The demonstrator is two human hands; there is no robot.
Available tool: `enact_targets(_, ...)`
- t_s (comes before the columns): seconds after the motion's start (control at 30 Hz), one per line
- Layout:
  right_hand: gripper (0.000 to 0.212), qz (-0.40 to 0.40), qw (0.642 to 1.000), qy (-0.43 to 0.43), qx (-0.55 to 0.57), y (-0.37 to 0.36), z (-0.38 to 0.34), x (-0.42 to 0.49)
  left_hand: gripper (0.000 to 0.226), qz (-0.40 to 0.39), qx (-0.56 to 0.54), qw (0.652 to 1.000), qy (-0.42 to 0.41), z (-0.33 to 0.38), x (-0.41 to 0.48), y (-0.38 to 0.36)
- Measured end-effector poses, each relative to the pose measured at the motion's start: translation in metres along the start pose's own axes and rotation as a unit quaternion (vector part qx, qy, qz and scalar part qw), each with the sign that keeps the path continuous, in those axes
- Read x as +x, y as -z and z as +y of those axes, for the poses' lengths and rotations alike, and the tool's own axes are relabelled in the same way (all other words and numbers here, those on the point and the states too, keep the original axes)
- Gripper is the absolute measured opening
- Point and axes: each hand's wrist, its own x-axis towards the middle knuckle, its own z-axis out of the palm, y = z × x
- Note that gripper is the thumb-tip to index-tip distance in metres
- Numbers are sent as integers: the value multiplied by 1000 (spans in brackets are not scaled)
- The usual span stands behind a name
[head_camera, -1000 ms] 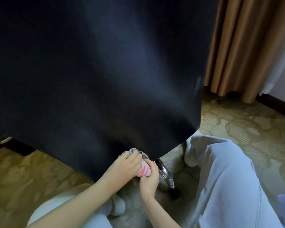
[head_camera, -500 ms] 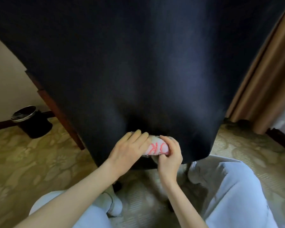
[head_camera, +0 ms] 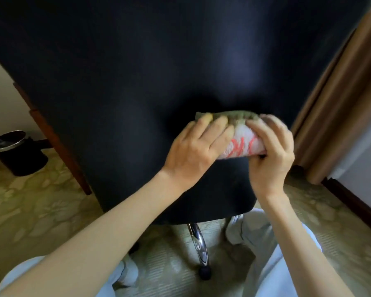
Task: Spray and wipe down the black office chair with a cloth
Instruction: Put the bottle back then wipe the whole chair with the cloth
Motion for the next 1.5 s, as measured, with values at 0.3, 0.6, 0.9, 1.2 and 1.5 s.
enact_targets(0.3,42,-209,955,-202,-65,-14,76,-189,31,-236,-67,969,-10,75,-166,-67)
enact_targets(0.6,34,-155,969,-191,-35,-2,75,-138,29,-209,-84,974,-8,77,-127,-72)
enact_targets(0.9,22,22,999,33,5,56,68,98,21,27,-3,1000,11,57,106,-45)
enact_targets(1.2,31,-79,995,-24,48,46,128,34,24,1,12,999,-36,84,58,-89)
enact_targets(1.5,57,-208,959,-194,7,20,163,-119,25,-253,-22,963,-91,119,-81,-130)
